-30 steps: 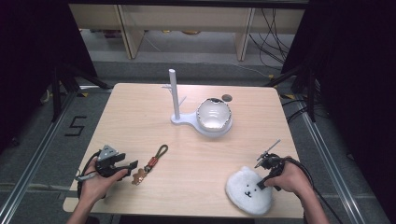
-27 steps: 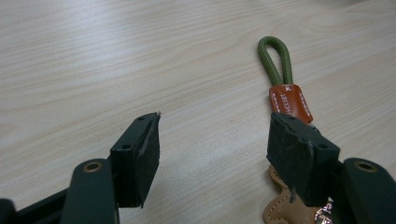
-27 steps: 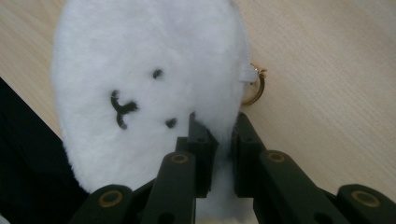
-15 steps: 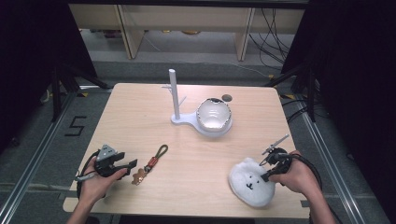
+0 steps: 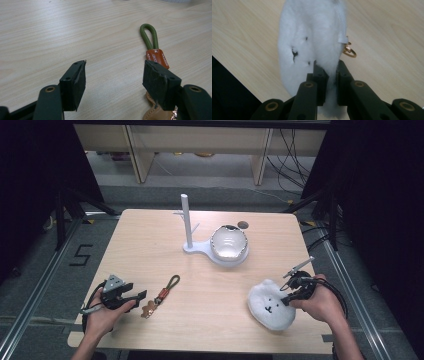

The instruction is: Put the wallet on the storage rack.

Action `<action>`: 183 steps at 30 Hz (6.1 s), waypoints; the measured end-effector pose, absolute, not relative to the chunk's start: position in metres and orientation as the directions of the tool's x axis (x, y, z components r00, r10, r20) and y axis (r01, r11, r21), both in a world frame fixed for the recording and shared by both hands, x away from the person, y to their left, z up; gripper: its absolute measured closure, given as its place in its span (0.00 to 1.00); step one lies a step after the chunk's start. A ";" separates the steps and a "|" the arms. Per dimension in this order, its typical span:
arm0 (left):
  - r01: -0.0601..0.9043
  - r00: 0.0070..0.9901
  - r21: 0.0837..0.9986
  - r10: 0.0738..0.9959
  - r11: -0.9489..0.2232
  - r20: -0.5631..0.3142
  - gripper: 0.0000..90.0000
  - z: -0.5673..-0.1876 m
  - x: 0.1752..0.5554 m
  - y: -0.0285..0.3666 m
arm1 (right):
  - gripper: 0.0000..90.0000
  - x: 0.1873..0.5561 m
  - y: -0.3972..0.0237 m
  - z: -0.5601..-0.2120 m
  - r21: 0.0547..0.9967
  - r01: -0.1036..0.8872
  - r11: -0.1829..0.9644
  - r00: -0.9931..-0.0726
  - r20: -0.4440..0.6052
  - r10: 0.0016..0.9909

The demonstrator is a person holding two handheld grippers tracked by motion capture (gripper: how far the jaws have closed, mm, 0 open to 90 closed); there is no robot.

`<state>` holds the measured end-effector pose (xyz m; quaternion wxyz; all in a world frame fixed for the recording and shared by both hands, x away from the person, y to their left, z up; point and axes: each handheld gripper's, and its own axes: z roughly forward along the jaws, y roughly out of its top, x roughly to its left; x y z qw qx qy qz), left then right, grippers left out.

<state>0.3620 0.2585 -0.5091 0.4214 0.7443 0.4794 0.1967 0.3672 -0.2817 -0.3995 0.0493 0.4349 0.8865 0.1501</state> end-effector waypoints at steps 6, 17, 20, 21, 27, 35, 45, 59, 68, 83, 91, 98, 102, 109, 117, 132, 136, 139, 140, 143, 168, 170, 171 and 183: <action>0.551 0.464 0.813 0.879 -0.189 -0.110 0.38 -0.509 0.362 0.259 | 0.91 0.370 -0.282 -0.392 0.314 0.755 0.575 -0.613 0.027 0.790; 0.553 0.458 0.813 0.882 -0.182 -0.114 0.38 -0.510 0.363 0.261 | 0.91 0.377 -0.282 -0.383 0.334 0.747 0.575 -0.613 0.012 0.790; 0.554 0.457 0.813 0.882 -0.183 -0.113 0.38 -0.510 0.363 0.261 | 0.91 0.379 -0.281 -0.382 0.343 0.743 0.574 -0.615 0.013 0.788; 0.553 0.453 0.813 0.884 -0.182 -0.111 0.38 -0.510 0.362 0.261 | 0.91 0.381 -0.281 -0.380 0.334 0.743 0.580 -0.619 0.014 0.785; 0.554 0.446 0.814 0.888 -0.176 -0.112 0.38 -0.510 0.362 0.263 | 0.91 0.383 -0.281 -0.379 0.368 0.743 0.559 -0.602 0.003 0.799; 0.554 0.446 0.813 0.888 -0.178 -0.110 0.38 -0.510 0.362 0.263 | 0.91 0.385 -0.281 -0.375 0.416 0.735 0.536 -0.590 0.002 0.808; 0.555 0.444 0.813 0.889 -0.175 -0.112 0.38 -0.511 0.362 0.263 | 0.91 0.388 -0.281 -0.374 0.453 0.727 0.516 -0.579 0.000 0.815; 0.556 0.443 0.813 0.889 -0.175 -0.112 0.38 -0.511 0.362 0.263 | 0.91 0.390 -0.279 -0.371 0.491 0.718 0.493 -0.564 -0.003 0.826; 0.556 0.443 0.812 0.889 -0.175 -0.112 0.38 -0.511 0.361 0.264 | 0.91 0.394 -0.279 -0.370 0.511 0.701 0.497 -0.570 -0.017 0.822; 0.560 0.438 0.810 0.892 -0.175 -0.110 0.38 -0.511 0.362 0.263 | 0.91 0.400 -0.275 -0.365 0.597 0.671 0.441 -0.540 -0.014 0.841; 0.555 0.441 0.815 0.890 -0.169 -0.116 0.38 -0.511 0.362 0.263 | 0.91 0.405 -0.274 -0.364 0.635 0.650 0.418 -0.531 -0.015 0.847; 0.553 0.440 0.817 0.890 -0.165 -0.118 0.38 -0.511 0.362 0.263 | 0.91 0.408 -0.272 -0.363 0.666 0.640 0.383 -0.513 -0.001 0.858; 0.556 0.439 0.814 0.891 -0.169 -0.114 0.38 -0.511 0.362 0.263 | 0.91 0.410 -0.272 -0.363 0.675 0.639 0.370 -0.506 0.006 0.863; 0.554 0.442 0.815 0.890 -0.169 -0.116 0.38 -0.511 0.362 0.263 | 0.91 0.415 -0.272 -0.364 0.708 0.619 0.340 -0.496 0.017 0.868; 0.557 0.439 0.813 0.892 -0.172 -0.112 0.38 -0.511 0.362 0.263 | 0.91 0.419 -0.266 -0.362 0.729 0.604 0.323 -0.498 0.028 0.867; 0.557 0.438 0.813 0.892 -0.171 -0.113 0.38 -0.511 0.362 0.262 | 0.91 0.427 -0.254 -0.357 0.782 0.557 0.280 -0.486 0.033 0.873; 0.555 0.442 0.815 0.889 -0.166 -0.120 0.38 -0.512 0.362 0.262 | 0.91 0.430 -0.252 -0.355 0.787 0.549 0.282 -0.490 0.029 0.871; 0.556 0.445 0.813 0.888 -0.173 -0.116 0.38 -0.512 0.362 0.262 | 0.91 0.433 -0.248 -0.355 0.803 0.529 0.275 -0.489 0.023 0.872; 0.556 0.445 0.813 0.888 -0.173 -0.116 0.38 -0.512 0.362 0.262 | 0.91 0.434 -0.247 -0.355 0.802 0.534 0.269 -0.489 0.033 0.872; 0.556 0.440 0.813 0.891 -0.173 -0.112 0.38 -0.512 0.362 0.262 | 0.91 0.436 -0.244 -0.355 0.809 0.529 0.259 -0.484 0.037 0.874; 0.552 0.445 0.815 0.888 -0.173 -0.113 0.38 -0.512 0.362 0.261 | 0.91 0.462 -0.219 -0.351 0.846 0.481 0.229 -0.494 0.046 0.868; 0.555 0.444 0.813 0.889 -0.176 -0.111 0.38 -0.512 0.362 0.261 | 0.91 0.463 -0.217 -0.352 0.846 0.489 0.215 -0.489 0.062 0.870; 0.556 0.444 0.812 0.889 -0.177 -0.111 0.38 -0.512 0.362 0.260 | 0.91 0.465 -0.215 -0.352 0.845 0.491 0.210 -0.488 0.067 0.870; 0.554 0.451 0.814 0.885 -0.175 -0.117 0.38 -0.513 0.362 0.261 | 0.91 0.479 -0.205 -0.359 0.854 0.486 0.187 -0.490 0.089 0.867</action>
